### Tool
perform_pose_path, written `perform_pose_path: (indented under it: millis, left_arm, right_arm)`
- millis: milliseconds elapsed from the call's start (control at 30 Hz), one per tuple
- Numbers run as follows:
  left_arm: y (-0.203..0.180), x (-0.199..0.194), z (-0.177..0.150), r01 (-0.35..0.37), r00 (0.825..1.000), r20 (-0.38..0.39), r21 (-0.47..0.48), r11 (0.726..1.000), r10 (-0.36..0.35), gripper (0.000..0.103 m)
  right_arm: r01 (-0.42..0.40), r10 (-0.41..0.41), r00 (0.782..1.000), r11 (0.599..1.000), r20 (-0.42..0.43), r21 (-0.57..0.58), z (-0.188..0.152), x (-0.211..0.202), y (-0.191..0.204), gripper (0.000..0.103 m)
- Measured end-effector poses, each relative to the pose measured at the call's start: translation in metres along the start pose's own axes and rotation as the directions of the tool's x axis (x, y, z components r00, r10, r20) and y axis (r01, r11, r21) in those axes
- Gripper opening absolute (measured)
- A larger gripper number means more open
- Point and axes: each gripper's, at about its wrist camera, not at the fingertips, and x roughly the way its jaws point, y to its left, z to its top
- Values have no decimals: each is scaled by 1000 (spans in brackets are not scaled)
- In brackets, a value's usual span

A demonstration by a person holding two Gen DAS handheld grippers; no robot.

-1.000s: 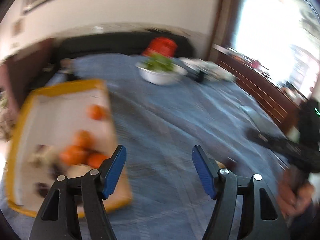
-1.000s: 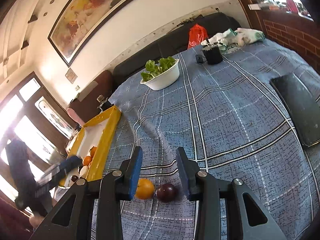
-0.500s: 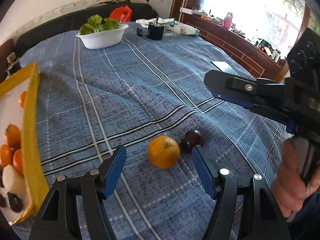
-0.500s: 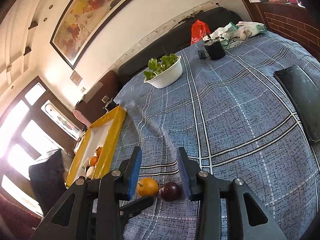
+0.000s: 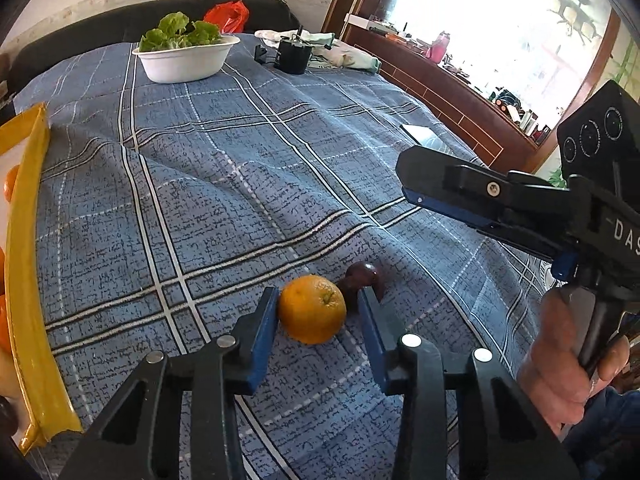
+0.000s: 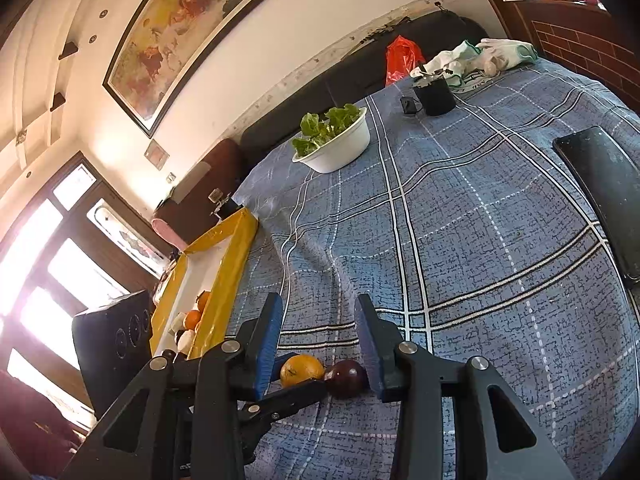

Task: Organize fruits
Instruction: 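Grasp the orange on the cover with the left tool, then grasp the dark plum with the right tool while the left tool holds the orange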

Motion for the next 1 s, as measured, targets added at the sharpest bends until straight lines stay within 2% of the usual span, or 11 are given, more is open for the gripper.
perform_pose_path:
  millis: [33, 133, 200, 233, 367, 533, 633, 800, 1000]
  left_arm:
    - [1, 1, 0, 4, 1000, -7, -5, 1000, -4, 46]
    - [2, -2, -4, -1, 1000, 2, -11, 1000, 1, 45]
    - [6, -4, -3, 2, 1000, 10, -28, 1000, -2, 32]
    - [8, -6, -4, 2, 1000, 12, -38, 999, -1, 32]
    - [22, -13, -2, -55, 997, 43, -90, 994, 59, 32]
    - [31, -21, 1, -156, 983, 84, -118, 981, 166, 32]
    - [32, -21, 1, -164, 981, 86, -117, 979, 175, 32]
    - [35, -25, 1, -181, 976, 98, -116, 977, 193, 32]
    - [37, -27, 1, -186, 974, 105, -123, 975, 199, 32]
  right_arm:
    - [-1, 1, 1000, 1000, 0, 1, 0, 0, 0, 41]
    - [-1, 1, 1000, 1000, -1, 0, 0, 0, 0, 41]
    - [0, 0, 1000, 1000, -2, 0, 0, 0, -1, 41]
    - [1, -1, 1000, 1000, -3, -1, 0, 0, -1, 41]
    - [25, -25, 999, 1000, -22, -11, 0, 5, 0, 41]
    - [67, -74, 994, 994, -80, -81, -5, 18, 9, 41]
    - [88, -105, 988, 985, -117, -145, -11, 27, 17, 41]
    - [151, -196, 965, 959, -176, -238, -22, 41, 23, 41]
    - [225, -301, 937, 910, -179, -349, -30, 48, 28, 43]
